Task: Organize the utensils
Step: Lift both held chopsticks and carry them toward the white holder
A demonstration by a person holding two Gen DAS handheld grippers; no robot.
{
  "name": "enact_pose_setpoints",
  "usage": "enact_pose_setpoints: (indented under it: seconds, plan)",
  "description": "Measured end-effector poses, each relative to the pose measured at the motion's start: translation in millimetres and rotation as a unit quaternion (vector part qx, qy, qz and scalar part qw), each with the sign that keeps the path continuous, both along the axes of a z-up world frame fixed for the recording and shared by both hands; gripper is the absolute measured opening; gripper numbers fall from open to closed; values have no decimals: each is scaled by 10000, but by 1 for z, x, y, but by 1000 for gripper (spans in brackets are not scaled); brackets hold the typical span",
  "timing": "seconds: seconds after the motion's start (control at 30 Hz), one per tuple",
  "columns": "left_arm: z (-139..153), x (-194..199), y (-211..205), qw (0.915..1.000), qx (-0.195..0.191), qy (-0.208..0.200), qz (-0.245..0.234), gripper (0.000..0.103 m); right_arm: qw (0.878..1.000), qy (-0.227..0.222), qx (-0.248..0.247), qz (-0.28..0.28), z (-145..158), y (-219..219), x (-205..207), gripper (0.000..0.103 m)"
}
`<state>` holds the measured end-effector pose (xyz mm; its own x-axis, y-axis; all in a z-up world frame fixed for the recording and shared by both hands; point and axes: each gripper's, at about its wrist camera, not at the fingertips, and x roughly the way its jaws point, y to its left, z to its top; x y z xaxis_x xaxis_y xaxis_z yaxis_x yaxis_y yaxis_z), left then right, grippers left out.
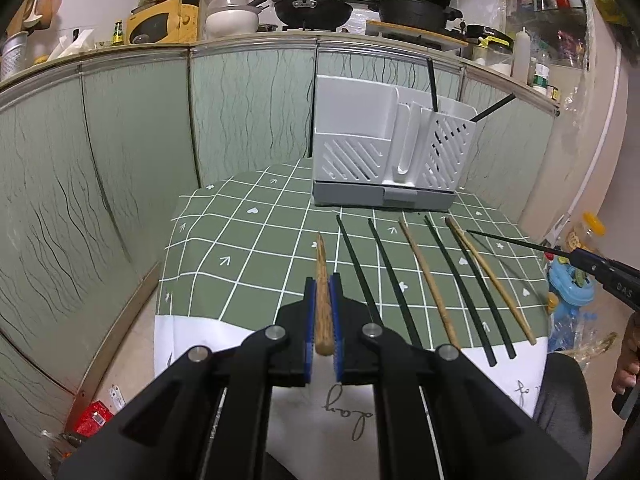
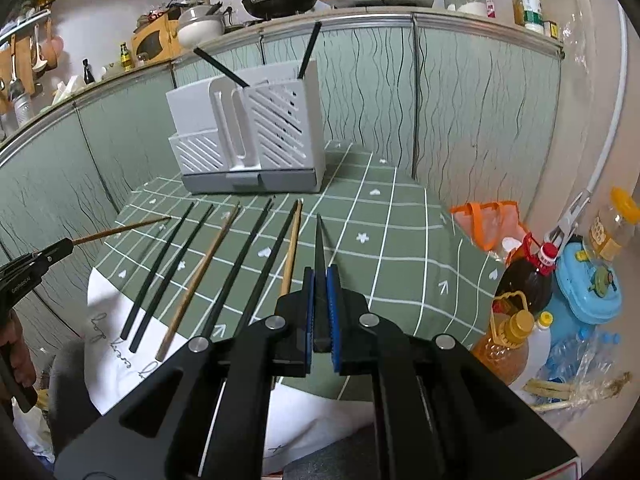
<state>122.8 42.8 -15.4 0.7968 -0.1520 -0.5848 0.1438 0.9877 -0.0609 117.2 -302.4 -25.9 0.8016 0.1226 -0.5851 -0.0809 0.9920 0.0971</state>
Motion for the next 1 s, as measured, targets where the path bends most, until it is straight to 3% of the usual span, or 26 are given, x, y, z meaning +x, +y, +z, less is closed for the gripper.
enact_pose_setpoints:
  seconds: [0.57, 1.0]
  plan:
    - [54, 14, 15, 9990, -132, 34, -436, 8, 9993, -335, -2, 154, 53, -5, 5, 6]
    - [92, 22, 11, 9973, -113, -182, -696, 8, 9983, -533, -8, 225, 85, -13, 11, 6]
